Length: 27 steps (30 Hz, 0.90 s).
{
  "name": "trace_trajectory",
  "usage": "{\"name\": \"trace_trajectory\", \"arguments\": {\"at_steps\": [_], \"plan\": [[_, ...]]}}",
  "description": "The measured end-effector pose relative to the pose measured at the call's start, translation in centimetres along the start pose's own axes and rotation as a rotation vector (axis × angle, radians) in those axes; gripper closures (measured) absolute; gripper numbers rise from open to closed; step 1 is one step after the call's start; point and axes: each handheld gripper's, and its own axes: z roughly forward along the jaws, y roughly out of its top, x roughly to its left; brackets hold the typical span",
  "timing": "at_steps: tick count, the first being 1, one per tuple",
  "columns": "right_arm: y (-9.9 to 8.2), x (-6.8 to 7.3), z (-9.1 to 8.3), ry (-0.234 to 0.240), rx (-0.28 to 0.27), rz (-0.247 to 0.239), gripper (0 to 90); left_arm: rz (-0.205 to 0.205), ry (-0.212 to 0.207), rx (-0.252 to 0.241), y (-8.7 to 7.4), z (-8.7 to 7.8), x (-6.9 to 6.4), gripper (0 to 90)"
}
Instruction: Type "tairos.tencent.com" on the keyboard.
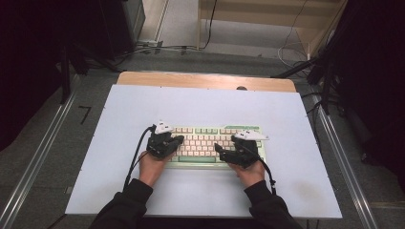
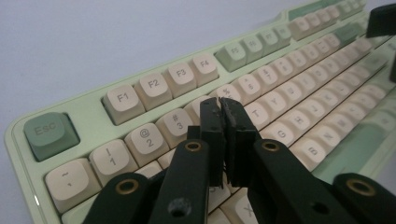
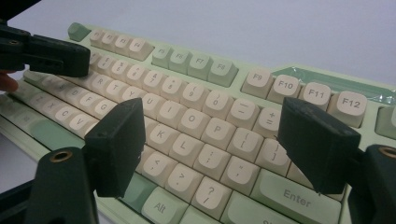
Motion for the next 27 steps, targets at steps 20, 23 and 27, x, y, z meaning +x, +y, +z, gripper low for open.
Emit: {"name": "trace_trajectory", "arguments": {"at_steps": [20, 23, 27], "plan": [[-0.1, 0.3, 0.1, 0.051, -0.006, -0.03, 52.4, -0.096, 0.057, -0.132, -0.2, -2.1, -0.2, 24.6], [-0.1, 0.5, 0.3, 0.065, 0.004, -0.043, 59.9, -0.1, 0.062, -0.129, -0.4, -2.2, -0.2, 23.6], [0.0, 1.0, 0.6, 0.081, 0.008, -0.065, 74.0, -0.1, 0.067, -0.13, -0.6, -2.5, -0.1, 23.6]]}}
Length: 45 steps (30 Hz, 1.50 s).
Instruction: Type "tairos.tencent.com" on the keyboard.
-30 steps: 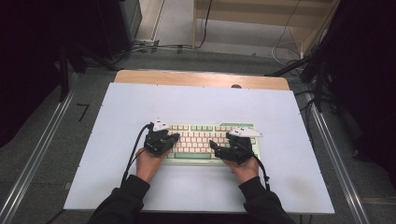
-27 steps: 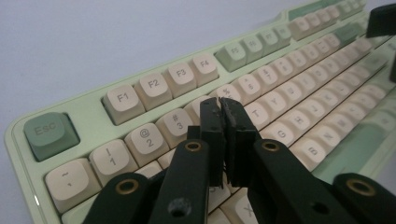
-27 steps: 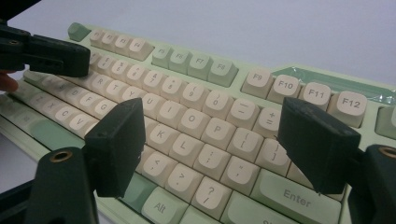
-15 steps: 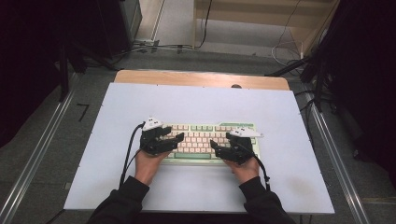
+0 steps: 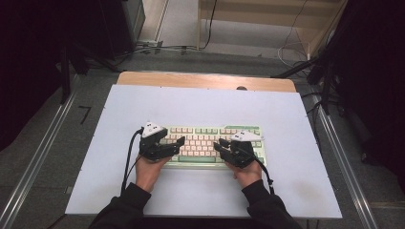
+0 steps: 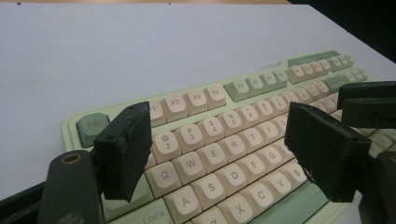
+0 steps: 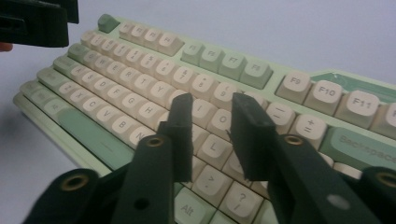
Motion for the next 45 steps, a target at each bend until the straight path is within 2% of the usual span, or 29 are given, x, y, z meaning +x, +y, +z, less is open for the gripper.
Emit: {"name": "trace_trajectory", "arguments": {"at_steps": [3, 7, 23, 28, 45], "plan": [[0.0, 0.4, 0.4, 0.015, 0.001, -0.031, 82.2, -0.002, 0.008, 0.002, -0.1, -0.2, 0.1, 23.6], [0.0, 1.0, 0.8, 0.037, 0.011, -0.06, 87.5, -0.001, 0.011, 0.003, -0.3, -0.6, 0.4, 24.0], [0.0, 2.7, 2.2, 0.096, 0.055, -0.113, 87.7, -0.01, 0.019, 0.003, -0.6, -1.2, 0.7, 24.0], [-0.1, 3.0, 2.4, 0.09, 0.06, -0.131, 87.7, -0.01, 0.016, 0.006, -0.6, -1.1, 0.7, 24.0], [-0.2, 3.2, 2.7, 0.084, 0.073, -0.137, 87.7, -0.008, 0.015, 0.008, -0.7, -1.1, 0.7, 24.0]]}}
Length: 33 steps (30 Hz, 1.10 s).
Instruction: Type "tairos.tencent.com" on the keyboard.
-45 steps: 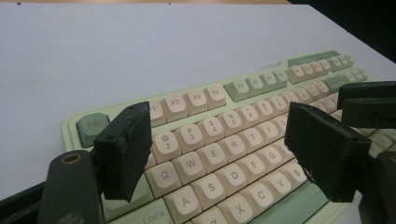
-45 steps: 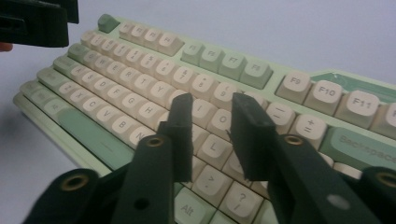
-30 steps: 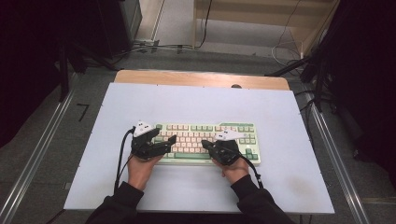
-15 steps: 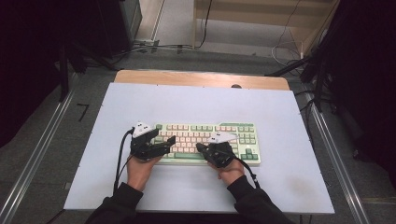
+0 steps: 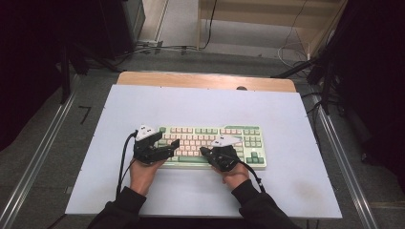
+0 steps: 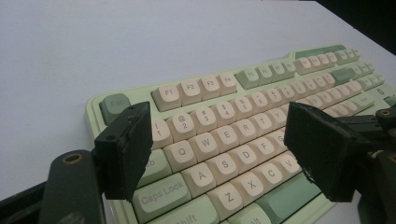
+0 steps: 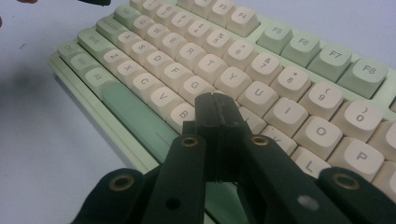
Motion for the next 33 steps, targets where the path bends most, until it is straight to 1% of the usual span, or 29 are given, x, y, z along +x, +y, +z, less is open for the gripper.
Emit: {"name": "trace_trajectory", "arguments": {"at_steps": [5, 8, 11, 13, 15, 16, 18, 20, 21, 23, 25, 27, 30, 31, 33], "plan": [[0.0, 0.1, 0.1, -0.009, 0.018, 0.005, 87.8, 0.001, -0.005, 0.004, 0.0, 0.1, -0.1, 24.1], [0.2, 0.1, -0.3, -0.01, -0.011, 0.01, 87.8, 0.002, -0.008, 0.002, 0.0, 0.0, -0.1, 24.1], [0.4, -0.3, -1.0, -0.008, -0.046, 0.039, 86.8, 0.002, -0.01, 0.007, 0.0, 0.1, -0.1, 24.0], [0.5, -0.7, -1.4, -0.009, -0.07, 0.06, 73.2, 0.005, -0.011, 0.01, 0.0, 0.2, -0.1, 24.0], [0.6, -1.2, -1.8, -0.018, -0.09, 0.085, 54.5, 0.006, -0.012, 0.01, 0.1, 0.2, -0.2, 24.0], [0.6, -1.4, -1.9, -0.024, -0.095, 0.099, 48.6, 0.006, -0.014, 0.012, 0.1, 0.2, -0.2, 24.1], [0.6, -1.8, -2.2, -0.054, -0.101, 0.121, 35.0, 0.01, -0.019, 0.011, 0.1, 0.2, -0.2, 25.8], [0.5, -2.1, -2.3, -0.086, -0.107, 0.135, 29.2, 0.019, -0.033, 0.007, 0.1, 0.2, -0.3, 31.2], [0.4, -2.2, -2.4, -0.098, -0.109, 0.14, 27.2, 0.028, -0.039, 0.002, 0.0, 0.2, -0.3, 35.5], [0.4, -2.5, -2.5, -0.113, -0.113, 0.149, 26.3, 0.042, -0.054, -0.004, 0.0, 0.1, -0.5, 47.0], [0.3, -2.6, -2.6, -0.12, -0.116, 0.154, 26.2, 0.048, -0.072, 0.0, 0.0, 0.2, -0.5, 57.6], [0.3, -2.7, -2.7, -0.124, -0.117, 0.158, 26.2, 0.05, -0.103, 0.015, 0.0, 0.3, -0.6, 69.4], [0.3, -2.9, -2.8, -0.129, -0.12, 0.161, 26.2, 0.07, -0.14, 0.043, -0.1, 0.6, -0.8, 86.4], [0.3, -2.9, -2.8, -0.131, -0.12, 0.164, 26.2, 0.079, -0.149, 0.052, -0.1, 0.7, -0.9, 90.0], [0.2, -3.0, -2.8, -0.133, -0.115, 0.166, 26.2, 0.088, -0.168, 0.079, -0.1, 0.9, -1.1, 90.0]]}}
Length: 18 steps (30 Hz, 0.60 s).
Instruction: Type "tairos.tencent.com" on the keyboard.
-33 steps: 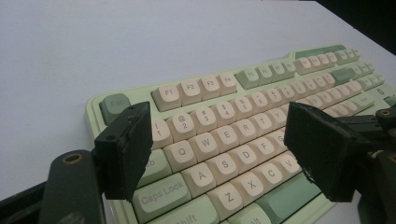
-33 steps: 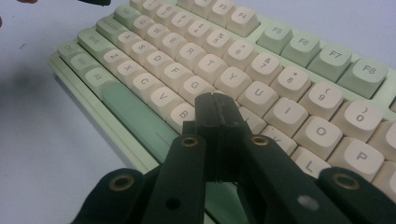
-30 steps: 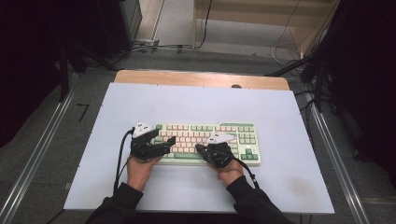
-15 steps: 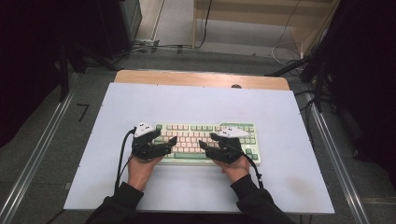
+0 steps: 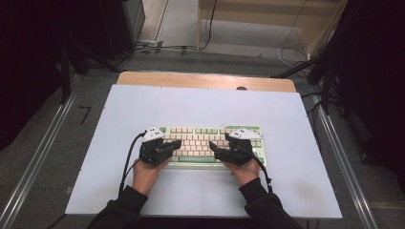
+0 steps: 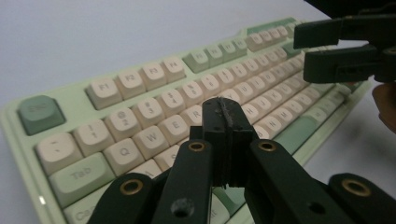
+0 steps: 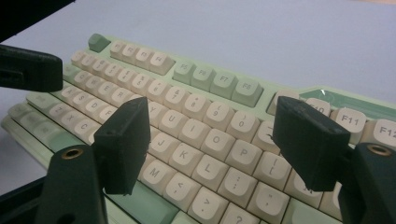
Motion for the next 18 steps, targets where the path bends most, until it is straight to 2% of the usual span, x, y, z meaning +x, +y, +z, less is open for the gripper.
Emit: {"name": "trace_trajectory", "arguments": {"at_steps": [4, 7, 12, 18], "plan": [[0.0, 0.0, -0.1, -0.002, 0.0, 0.0, 26.4, 0.017, -0.023, 0.051, -0.1, 0.7, -0.3, 90.0], [-0.1, 0.0, -0.1, 0.0, 0.001, 0.001, 26.4, 0.036, -0.024, 0.089, -0.3, 1.2, -0.6, 90.0], [-0.1, 0.0, -0.1, 0.002, 0.004, 0.002, 26.5, 0.056, -0.025, 0.109, -0.4, 1.5, -0.9, 90.0], [-0.1, 0.0, -0.1, 0.001, 0.005, 0.001, 26.5, 0.061, -0.013, 0.119, -0.5, 1.7, -1.0, 90.0]]}}
